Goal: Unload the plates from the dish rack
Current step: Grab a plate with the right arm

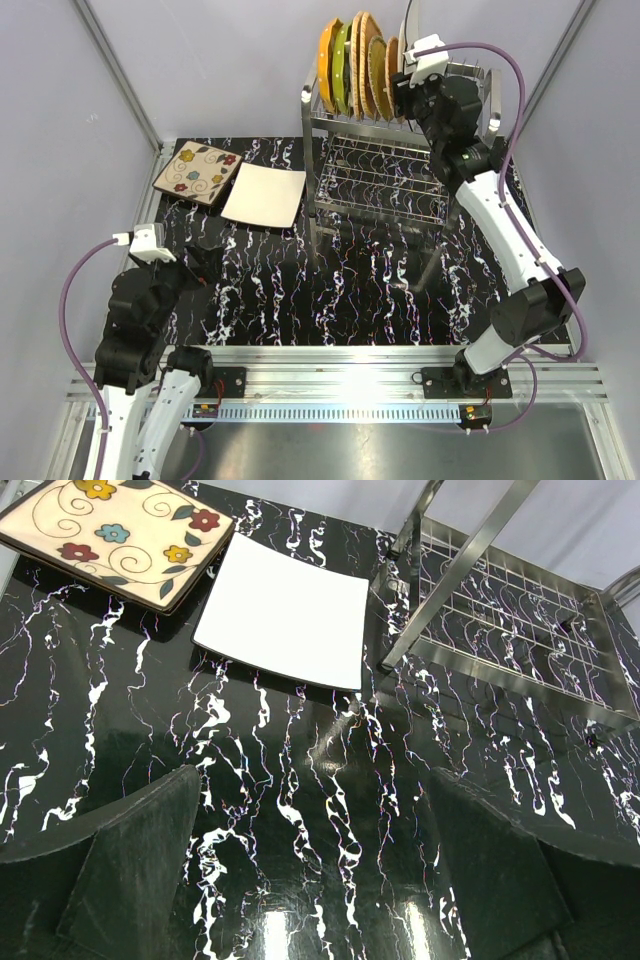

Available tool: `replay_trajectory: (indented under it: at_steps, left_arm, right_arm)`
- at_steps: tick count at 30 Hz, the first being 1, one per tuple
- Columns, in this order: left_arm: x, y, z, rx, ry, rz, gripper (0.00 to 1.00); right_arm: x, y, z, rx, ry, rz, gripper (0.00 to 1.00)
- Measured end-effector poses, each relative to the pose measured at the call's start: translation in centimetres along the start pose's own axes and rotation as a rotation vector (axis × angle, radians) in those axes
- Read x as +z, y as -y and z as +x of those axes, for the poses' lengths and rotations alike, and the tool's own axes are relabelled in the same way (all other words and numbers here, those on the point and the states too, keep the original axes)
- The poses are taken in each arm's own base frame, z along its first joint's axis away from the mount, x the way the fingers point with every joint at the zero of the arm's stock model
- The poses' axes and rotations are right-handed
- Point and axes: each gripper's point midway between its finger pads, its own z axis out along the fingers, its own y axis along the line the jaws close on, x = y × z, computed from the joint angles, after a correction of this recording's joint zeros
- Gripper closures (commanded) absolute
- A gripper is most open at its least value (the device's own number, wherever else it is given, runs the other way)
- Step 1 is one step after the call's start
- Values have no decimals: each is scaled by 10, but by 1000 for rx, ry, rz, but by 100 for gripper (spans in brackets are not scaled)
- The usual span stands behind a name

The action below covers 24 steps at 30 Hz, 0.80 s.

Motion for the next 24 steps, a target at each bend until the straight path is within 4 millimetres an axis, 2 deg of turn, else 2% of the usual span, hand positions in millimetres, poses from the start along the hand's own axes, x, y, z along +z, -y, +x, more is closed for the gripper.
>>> replay_trajectory:
  at_steps: [10, 14, 17, 18, 24]
  left_arm:
    - [2, 0, 1, 0, -7, -2, 1]
    - [3, 0, 2, 0, -12, -3, 1]
    - [3, 0, 1, 0, -10, -3, 1]
    - [3, 0, 1, 0, -10, -3, 1]
    - [4, 0, 1, 0, -8, -2, 1]
  right_arm:
    - [13, 1, 1, -18, 42, 13, 51]
    - [16, -3, 2, -21, 54, -2, 66]
    - [17, 0, 2, -18, 66, 23, 85]
    - [17, 4, 2, -12, 67, 47, 99]
    - [18, 18, 6, -19, 67, 86, 100]
